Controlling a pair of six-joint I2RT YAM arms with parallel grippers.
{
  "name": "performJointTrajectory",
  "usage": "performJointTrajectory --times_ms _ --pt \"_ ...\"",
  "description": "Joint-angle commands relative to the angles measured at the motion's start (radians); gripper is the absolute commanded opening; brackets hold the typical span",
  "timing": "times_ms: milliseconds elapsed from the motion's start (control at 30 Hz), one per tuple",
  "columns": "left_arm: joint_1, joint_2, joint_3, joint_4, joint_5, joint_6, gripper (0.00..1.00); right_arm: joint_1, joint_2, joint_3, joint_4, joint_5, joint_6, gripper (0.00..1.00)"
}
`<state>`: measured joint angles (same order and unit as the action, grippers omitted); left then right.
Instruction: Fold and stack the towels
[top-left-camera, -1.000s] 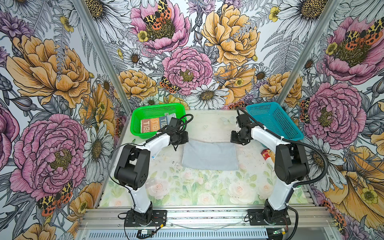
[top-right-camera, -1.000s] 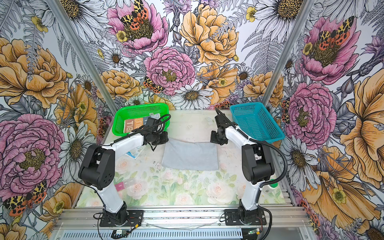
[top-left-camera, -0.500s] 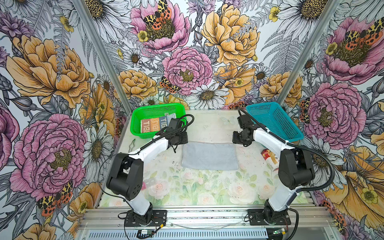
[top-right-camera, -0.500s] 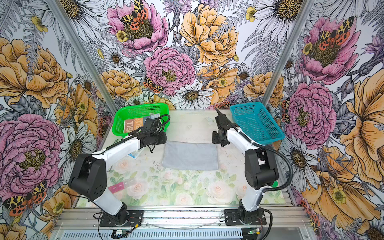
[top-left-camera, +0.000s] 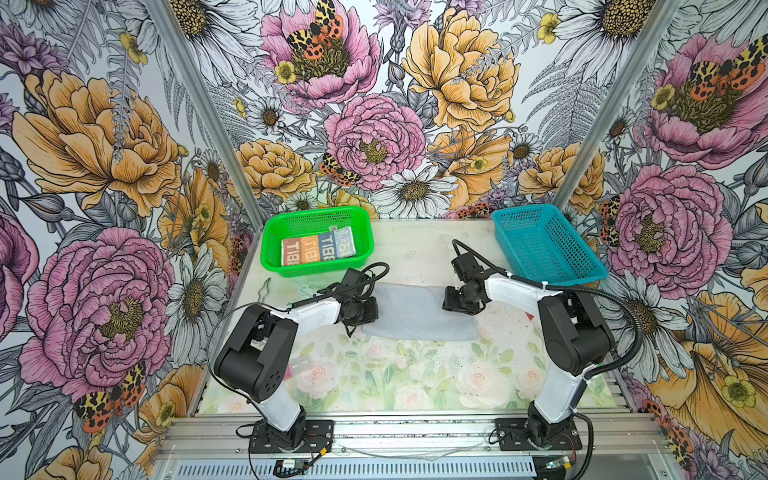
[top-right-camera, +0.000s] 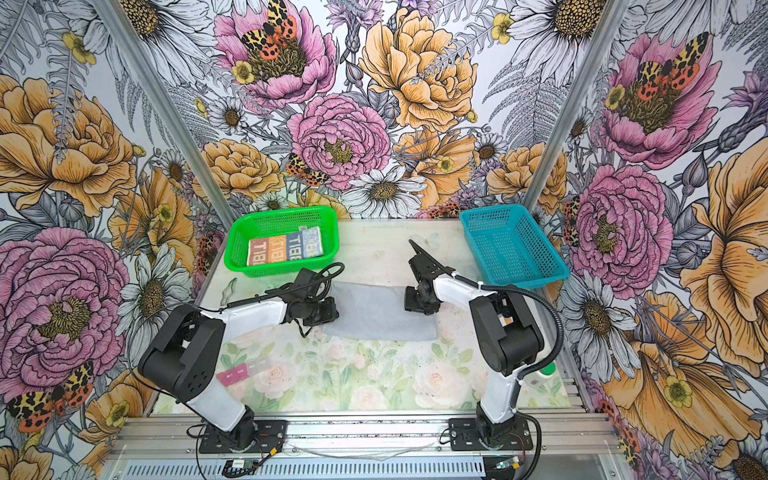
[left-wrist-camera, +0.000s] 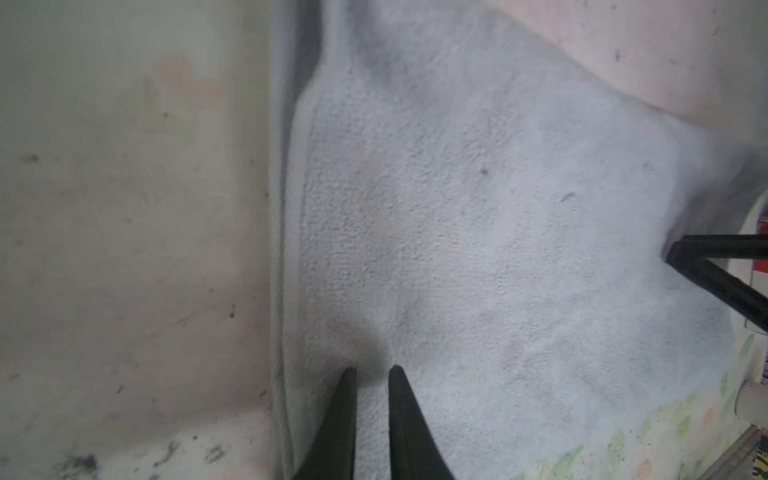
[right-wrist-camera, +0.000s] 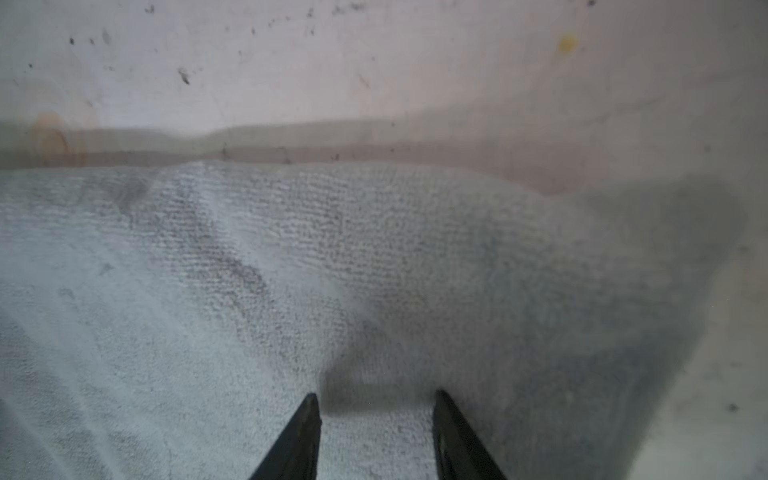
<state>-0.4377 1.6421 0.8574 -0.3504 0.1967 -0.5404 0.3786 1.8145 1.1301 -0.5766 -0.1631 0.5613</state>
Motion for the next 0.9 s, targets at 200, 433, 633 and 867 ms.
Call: performJointTrajectory --times_ms 200,433,633,867 --pt "0.085 -0.023 -0.078 0.037 0.023 -0.004 0.23 -0.047 -0.007 -0.058 0.043 0.018 0.024 0.45" --pt "0.106 -0.236 -0.073 -0.004 0.047 0.019 0.33 -0.032 -0.1 -0.054 0.034 0.018 -0.01 0.46" --pt "0.167 -0.153 -0.06 0.001 0.123 0.053 0.46 0.003 -0.135 -0.039 0.022 -0.022 0.019 0.5" --pt "0.177 -0.038 -0.039 0.102 0.169 0.041 0.49 0.011 -0.133 -0.13 0.029 0.023 0.056 0.54"
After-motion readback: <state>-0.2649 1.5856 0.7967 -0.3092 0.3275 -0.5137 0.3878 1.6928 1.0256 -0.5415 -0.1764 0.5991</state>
